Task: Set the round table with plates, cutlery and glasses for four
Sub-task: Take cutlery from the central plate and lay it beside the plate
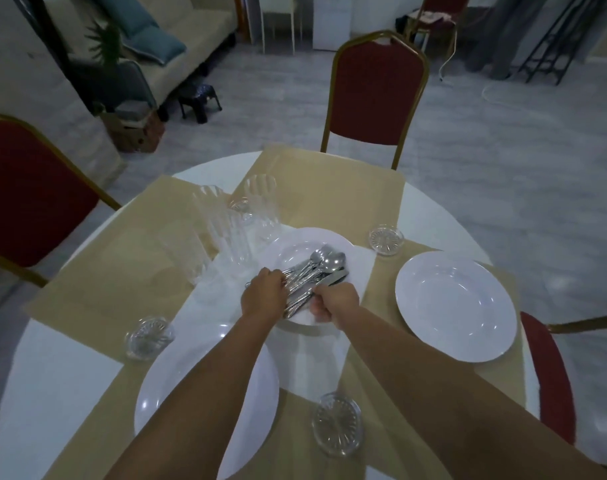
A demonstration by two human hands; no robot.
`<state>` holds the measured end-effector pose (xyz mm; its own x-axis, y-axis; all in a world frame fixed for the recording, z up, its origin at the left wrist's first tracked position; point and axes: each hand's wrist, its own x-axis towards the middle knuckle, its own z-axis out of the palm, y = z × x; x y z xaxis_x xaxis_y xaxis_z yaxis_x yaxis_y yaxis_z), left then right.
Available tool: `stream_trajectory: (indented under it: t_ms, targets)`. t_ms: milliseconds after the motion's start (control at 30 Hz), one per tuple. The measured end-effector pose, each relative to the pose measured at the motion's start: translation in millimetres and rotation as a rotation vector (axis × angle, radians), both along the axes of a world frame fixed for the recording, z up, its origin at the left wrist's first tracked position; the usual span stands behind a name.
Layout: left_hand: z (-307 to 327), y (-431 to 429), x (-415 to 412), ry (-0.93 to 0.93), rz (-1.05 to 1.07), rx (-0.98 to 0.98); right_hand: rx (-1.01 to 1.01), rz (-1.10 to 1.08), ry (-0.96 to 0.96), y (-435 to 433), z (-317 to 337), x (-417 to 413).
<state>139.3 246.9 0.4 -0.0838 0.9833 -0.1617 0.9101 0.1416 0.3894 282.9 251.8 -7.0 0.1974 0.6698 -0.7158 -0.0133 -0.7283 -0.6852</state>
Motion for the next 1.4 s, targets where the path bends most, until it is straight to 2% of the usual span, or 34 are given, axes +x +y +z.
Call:
stream_trajectory:
  t_ms: [200,400,500,667,933,1033,1233,1400]
  targets:
    - [-3.2,5.0,-11.8,-0.035,0.004,0.002,-0.024,-0.021,-0.057,2.9,8.2,-7.1]
    - [-0.3,6.1,1.3,0.106,-0.132,0.13,-0.014,0.009,-0.12,-1.2,13.4,-5.0]
    - [-0.2,9.0,17.1,0.123,-0.167,0.112,0.029,0.085,-0.223,-4.3,10.3,-2.5]
    - [-2.7,11.4,27.9,0.187,-0.152,0.047,0.081,0.187,-0.354,-8.7,17.2,4.5]
    - [-9.1,15.0,28.3,0.081,-0.014,0.004,0.091,0.386,-0.547,-13.1,15.0,13.1]
    - [-11.4,19.7,28.1,0.072,0.008,-0.027,0.072,0.444,-0.432,-13.6,11.0,16.4]
    - [-11.4,25.2,27.3,0.047,-0.018,-0.093,0.037,0.019,0.025,-14.7,11.3,20.6]
    - [-10.8,24.7,24.2,0.02,-0.02,-0.167,0.012,-0.054,0.178,-18.6,15.0,23.4]
